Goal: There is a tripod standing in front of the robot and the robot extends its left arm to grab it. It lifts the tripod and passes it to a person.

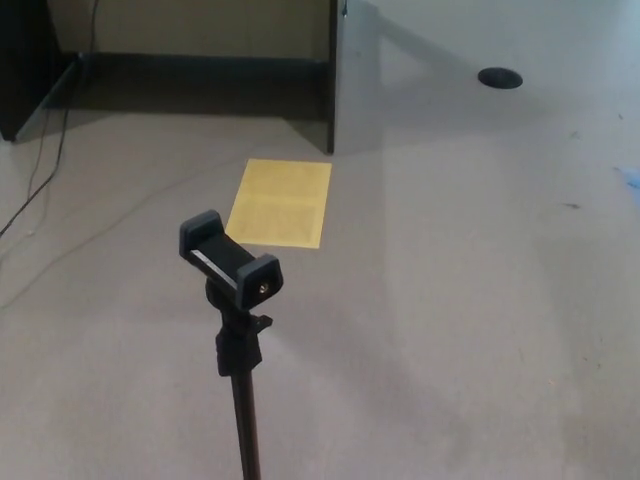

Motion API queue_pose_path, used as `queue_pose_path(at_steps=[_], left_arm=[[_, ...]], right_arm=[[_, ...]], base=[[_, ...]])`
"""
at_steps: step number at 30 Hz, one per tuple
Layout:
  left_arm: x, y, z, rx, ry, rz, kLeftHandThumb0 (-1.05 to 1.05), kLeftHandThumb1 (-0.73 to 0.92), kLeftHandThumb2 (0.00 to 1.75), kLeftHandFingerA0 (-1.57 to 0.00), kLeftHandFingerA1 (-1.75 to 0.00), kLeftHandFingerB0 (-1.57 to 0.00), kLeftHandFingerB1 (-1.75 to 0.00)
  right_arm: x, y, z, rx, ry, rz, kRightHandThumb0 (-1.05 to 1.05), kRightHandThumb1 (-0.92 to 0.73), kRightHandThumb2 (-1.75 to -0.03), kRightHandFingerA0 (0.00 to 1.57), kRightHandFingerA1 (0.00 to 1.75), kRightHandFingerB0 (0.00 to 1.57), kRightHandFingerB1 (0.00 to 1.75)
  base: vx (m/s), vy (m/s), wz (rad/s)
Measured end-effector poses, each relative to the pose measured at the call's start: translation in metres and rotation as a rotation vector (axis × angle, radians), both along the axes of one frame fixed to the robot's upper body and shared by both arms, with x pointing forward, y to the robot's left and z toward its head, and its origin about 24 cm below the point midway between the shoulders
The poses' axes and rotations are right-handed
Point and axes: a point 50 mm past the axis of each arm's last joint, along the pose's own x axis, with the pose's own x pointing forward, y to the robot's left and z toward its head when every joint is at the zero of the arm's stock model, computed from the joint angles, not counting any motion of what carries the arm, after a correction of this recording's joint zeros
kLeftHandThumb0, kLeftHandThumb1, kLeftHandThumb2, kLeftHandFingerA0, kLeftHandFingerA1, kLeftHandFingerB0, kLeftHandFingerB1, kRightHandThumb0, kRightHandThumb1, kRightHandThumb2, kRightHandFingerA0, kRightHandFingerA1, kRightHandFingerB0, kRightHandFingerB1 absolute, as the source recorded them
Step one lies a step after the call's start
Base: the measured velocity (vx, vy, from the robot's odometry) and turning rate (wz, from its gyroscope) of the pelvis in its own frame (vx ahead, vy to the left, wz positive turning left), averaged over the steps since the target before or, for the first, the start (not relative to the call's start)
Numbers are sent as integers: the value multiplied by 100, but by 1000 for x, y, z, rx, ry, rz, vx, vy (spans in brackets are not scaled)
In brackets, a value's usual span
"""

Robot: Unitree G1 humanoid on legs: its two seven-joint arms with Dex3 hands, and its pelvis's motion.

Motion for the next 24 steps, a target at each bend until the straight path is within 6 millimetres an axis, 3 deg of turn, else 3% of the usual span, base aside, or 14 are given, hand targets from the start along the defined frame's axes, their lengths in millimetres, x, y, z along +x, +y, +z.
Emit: queue_pose_path(at_steps=[4,5,6,8,11,12,14,15,16,18,19,21,23,24], left_arm=[[10,-18,8,-107,-140,-8,-60,42,69,-20,-41,-7,-32],[20,-23,16,-135,-199,-25,-31,28,86,0,-47,0,-48],[26,-26,21,-146,-233,-40,-61,39,70,-13,-41,-4,-21],[43,-36,37,-174,-318,-88,-58,42,57,-15,-34,-6,-17],[67,-53,64,-219,-437,-173,-69,39,70,-10,-41,-2,-15],[75,-59,74,-233,-473,-203,-68,37,63,-15,-38,-5,-16],[90,-72,94,-262,-541,-265,-55,35,78,-7,-44,0,-22],[95,-77,102,-276,-565,-286,-61,43,54,-13,-33,0,-23],[99,-82,108,-289,-582,-302,-54,35,76,-6,-44,0,-21],[105,-92,117,-316,-603,-329,-63,42,75,-5,-41,-10,-8],[108,-96,120,-327,-610,-343,-59,45,54,-14,-31,-3,-22],[114,-106,128,-348,-617,-371,-56,36,74,-1,-36,0,-13],[120,-115,134,-369,-622,-394,-57,36,73,-2,-36,-1,-11],[123,-119,137,-383,-623,-404,-57,45,54,-10,-33,0,-14]], right_arm=[[-7,-3,-3,-5,22,-2,-39,-70,-61,65,41,47,35],[-6,-3,-2,-5,17,2,-39,-71,-61,66,42,47,36],[-5,-2,-2,-5,14,4,-39,-70,-62,66,42,46,36],[-4,-2,-2,-4,12,4,-38,-70,-61,67,43,48,36],[-2,-2,-1,-2,5,4,-39,-70,-61,66,42,48,36],[-1,-2,0,-2,2,4,-38,-68,-61,66,42,47,36],[0,-2,0,1,-4,2,-38,-68,-61,65,41,47,36],[0,-2,1,3,-7,1,-38,-69,-61,64,41,47,36],[0,-2,1,5,-10,1,-39,-69,-62,65,42,47,36],[0,-2,1,6,-11,0,-38,-69,-61,65,41,47,36],[1,-2,1,6,-12,1,-37,-69,-61,66,41,47,35],[2,-2,2,7,-16,3,-38,-70,-61,64,41,47,35],[4,-1,3,9,-22,3,-38,-69,-61,62,41,47,36],[5,-1,3,10,-26,3,-38,-70,-61,65,43,49,37]], base=[[0,0,0],[0,0,0],[0,0,0],[0,0,0],[0,0,0],[0,0,0],[0,0,0],[0,0,0],[0,0,0],[0,0,0],[0,0,0],[0,0,0],[0,0,0],[0,0,0]])
